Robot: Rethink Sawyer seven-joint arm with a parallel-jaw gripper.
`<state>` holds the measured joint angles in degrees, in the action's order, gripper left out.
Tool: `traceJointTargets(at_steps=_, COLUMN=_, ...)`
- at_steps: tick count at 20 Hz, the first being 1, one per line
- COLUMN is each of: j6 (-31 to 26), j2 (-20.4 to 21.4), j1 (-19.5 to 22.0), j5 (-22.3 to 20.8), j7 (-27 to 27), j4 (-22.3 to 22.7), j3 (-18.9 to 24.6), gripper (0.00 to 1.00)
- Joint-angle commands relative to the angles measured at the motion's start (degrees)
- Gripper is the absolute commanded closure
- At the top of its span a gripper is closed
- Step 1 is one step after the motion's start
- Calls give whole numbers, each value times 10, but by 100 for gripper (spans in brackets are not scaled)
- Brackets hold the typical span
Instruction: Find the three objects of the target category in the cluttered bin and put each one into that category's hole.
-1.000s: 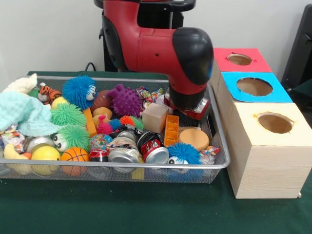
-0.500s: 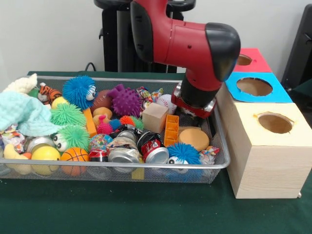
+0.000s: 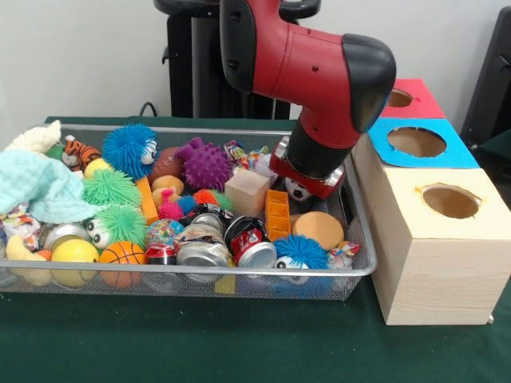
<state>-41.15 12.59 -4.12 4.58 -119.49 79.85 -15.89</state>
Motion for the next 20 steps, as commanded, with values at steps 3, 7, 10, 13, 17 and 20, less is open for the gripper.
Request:
traceJointTargets(at_steps=3, j6=229, j2=-109, j1=55, j5=-27, j7=-132, j4=-9, j3=-37, gripper=0)
traceJointTargets(at_steps=7, j6=206, j2=-90, j1=67, j5=-34, j7=-91, j4=0, j3=-37, gripper=0)
traceJointTargets(at_steps=10, j6=211, j2=-95, j1=80, j5=-37, j7=-70, j4=-6, j3=-33, gripper=0)
traceJointTargets(at_steps=13, j6=218, j2=-104, j1=88, j5=-40, j7=-60, j4=-15, j3=-35, gripper=0)
traceJointTargets(at_steps=17, j6=213, j2=-112, j1=102, j5=-49, j7=-36, j4=-31, j3=-29, gripper=0)
traceJointTargets(at_steps=20, j6=209, j2=-113, j1=111, j5=-55, j7=-26, j4=-34, j3=-27, gripper=0)
